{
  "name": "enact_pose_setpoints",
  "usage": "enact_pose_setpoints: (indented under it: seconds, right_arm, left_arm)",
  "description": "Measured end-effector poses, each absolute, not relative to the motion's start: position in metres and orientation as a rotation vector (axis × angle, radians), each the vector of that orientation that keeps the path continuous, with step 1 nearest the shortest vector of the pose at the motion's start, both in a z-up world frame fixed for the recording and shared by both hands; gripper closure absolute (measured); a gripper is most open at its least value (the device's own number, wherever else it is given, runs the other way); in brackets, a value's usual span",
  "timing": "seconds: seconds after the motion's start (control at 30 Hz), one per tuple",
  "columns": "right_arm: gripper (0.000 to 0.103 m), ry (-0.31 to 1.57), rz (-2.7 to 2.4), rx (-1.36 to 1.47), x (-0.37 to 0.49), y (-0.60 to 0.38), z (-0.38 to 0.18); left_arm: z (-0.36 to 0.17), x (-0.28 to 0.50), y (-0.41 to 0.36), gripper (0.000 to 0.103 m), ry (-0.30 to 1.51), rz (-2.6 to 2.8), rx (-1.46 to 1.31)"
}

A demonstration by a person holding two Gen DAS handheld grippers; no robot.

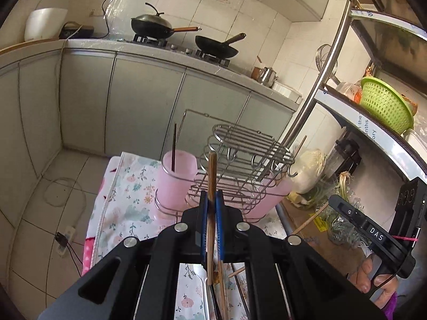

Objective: Organize utensils
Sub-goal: 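Lift both chopsticks and carry them above the pink cup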

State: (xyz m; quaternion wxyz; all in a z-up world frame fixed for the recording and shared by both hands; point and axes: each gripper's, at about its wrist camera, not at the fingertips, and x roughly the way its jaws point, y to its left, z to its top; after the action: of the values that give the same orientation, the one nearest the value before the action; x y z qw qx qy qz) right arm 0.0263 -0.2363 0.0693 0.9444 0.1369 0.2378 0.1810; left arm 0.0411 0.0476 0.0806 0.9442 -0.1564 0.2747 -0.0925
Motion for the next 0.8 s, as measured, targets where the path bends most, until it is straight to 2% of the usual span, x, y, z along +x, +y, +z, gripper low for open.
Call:
enact_pose_setpoints:
  seconds: [0.37, 0.8]
  right_arm:
    - [0.098, 0.357, 0.326, 0.218, 0.042, -0.249, 0.148]
    - [0.098, 0.221, 0.231, 0.155, 0.056, -0.266, 0.215]
  left_arm:
    - [0.144, 0.057, 0.057, 0.098, 0.455, -0.156, -0.297]
    - [0.185, 0.087, 0.075, 0.098, 0.357, -0.07, -0.295]
